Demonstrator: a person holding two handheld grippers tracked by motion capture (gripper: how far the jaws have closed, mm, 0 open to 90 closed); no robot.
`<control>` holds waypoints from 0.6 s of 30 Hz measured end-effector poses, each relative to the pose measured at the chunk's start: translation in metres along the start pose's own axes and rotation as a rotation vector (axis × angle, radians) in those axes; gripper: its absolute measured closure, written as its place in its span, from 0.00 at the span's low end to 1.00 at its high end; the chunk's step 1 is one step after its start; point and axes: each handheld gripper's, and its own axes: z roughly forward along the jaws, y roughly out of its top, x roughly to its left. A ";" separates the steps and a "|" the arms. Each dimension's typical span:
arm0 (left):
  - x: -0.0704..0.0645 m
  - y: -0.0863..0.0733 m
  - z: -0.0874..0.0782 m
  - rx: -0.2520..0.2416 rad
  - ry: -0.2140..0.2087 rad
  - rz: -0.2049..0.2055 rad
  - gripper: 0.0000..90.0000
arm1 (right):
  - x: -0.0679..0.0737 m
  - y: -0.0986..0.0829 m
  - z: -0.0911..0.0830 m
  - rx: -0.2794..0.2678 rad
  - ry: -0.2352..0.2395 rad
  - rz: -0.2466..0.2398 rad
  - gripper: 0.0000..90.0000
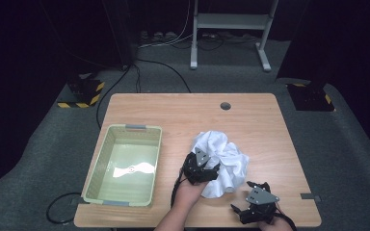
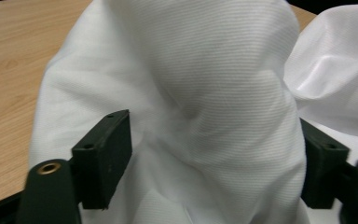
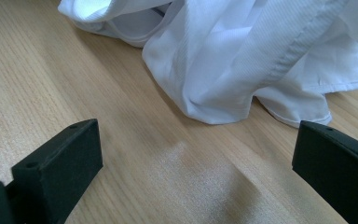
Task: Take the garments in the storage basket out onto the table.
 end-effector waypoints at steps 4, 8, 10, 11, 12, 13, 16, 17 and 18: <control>0.000 0.002 -0.004 -0.016 -0.010 -0.007 0.14 | 0.000 0.000 0.000 0.000 -0.001 -0.001 0.01; 0.000 0.006 -0.008 -0.024 -0.023 0.001 0.07 | 0.000 0.000 0.000 0.001 0.000 0.000 0.01; 0.000 0.008 -0.011 -0.028 -0.025 0.007 0.06 | 0.000 0.000 0.000 0.002 0.001 0.001 0.01; 0.000 0.010 -0.014 -0.034 -0.021 0.012 0.05 | 0.000 0.000 0.000 0.002 0.000 0.002 0.01; 0.001 0.012 -0.015 -0.038 -0.022 0.012 0.04 | 0.000 0.000 0.000 0.002 0.000 0.002 0.01; 0.002 0.013 -0.017 -0.042 -0.025 0.010 0.03 | 0.000 0.000 0.000 0.003 0.000 0.003 0.01; 0.003 0.017 -0.022 -0.047 -0.024 0.017 0.02 | 0.000 0.000 0.000 0.002 -0.002 0.002 0.01; 0.003 0.018 -0.023 -0.050 -0.025 0.016 0.02 | 0.000 0.000 0.000 0.002 -0.002 0.002 0.01; 0.004 0.019 -0.024 -0.056 -0.025 0.016 0.02 | 0.000 0.000 0.000 0.002 -0.002 0.002 0.01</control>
